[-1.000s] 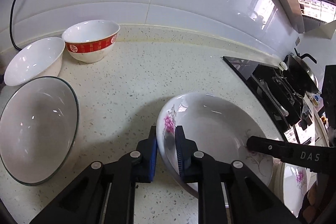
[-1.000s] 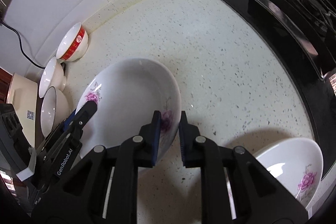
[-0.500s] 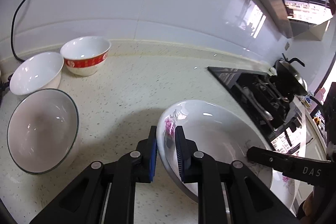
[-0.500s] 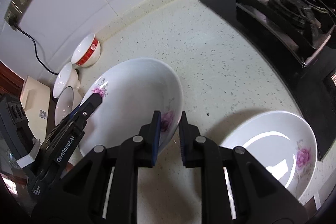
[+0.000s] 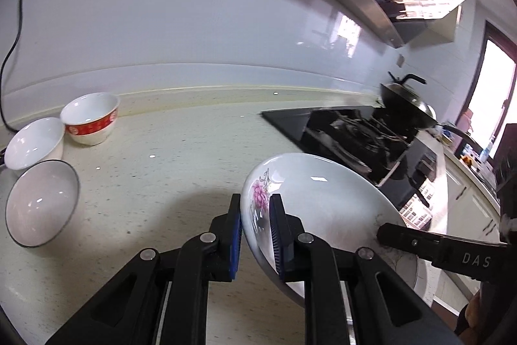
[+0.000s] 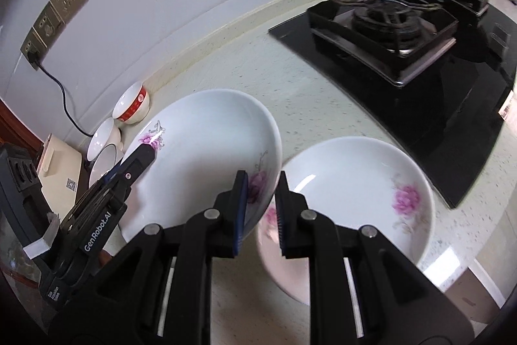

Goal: Organize plates and bowls
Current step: 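Carry the small plate with both grippers onto the stacked pink-rose plates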

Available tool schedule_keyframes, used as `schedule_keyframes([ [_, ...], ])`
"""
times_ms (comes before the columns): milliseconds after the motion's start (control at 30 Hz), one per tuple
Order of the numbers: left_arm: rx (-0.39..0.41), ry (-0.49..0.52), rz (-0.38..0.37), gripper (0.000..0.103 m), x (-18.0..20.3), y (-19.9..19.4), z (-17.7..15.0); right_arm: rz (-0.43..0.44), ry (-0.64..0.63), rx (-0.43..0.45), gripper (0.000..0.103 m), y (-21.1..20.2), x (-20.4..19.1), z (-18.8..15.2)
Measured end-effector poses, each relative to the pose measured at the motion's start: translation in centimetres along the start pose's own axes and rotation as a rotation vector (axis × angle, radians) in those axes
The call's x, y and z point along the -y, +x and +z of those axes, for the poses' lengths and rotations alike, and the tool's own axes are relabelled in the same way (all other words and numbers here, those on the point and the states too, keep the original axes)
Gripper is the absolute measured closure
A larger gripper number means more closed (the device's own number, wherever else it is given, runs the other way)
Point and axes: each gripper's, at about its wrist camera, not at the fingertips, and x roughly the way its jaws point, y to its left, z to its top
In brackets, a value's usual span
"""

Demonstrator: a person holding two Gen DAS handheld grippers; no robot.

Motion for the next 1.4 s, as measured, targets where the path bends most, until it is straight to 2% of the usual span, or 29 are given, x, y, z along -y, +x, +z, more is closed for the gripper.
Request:
schedule_keyframes([
  [633, 0.026, 0.124, -0.092, 0.086, 5.4, -0.9, -2.9, -0.031, 0.1, 0.114, 0.083, -3.6, 4.7, -4.3],
  [1033, 0.021, 0.253, -0.124, 0.084, 8.7, 0.1, -4.9, -0.117, 0.144, 0.183, 0.084, -4.5, 7.2, -6.6],
  [1200, -0.005, 0.31, -0.117, 0.083, 9.6, 1.0, -5.7, -0.159, 0.151, 0.179, 0.084, -4.0, 8.0, -6.9],
  [1333, -0.042, 0.3, -0.128, 0.082, 9.6, 1.7, -5.6, -0.173, 0.149, 0.177, 0.084, -3.8, 8.2, -6.9],
  [1400, -0.065, 0.294, -0.137, 0.079, 9.6, 2.1, -5.7, -0.191, 0.146, 0.181, 0.084, -3.7, 8.3, -6.9],
])
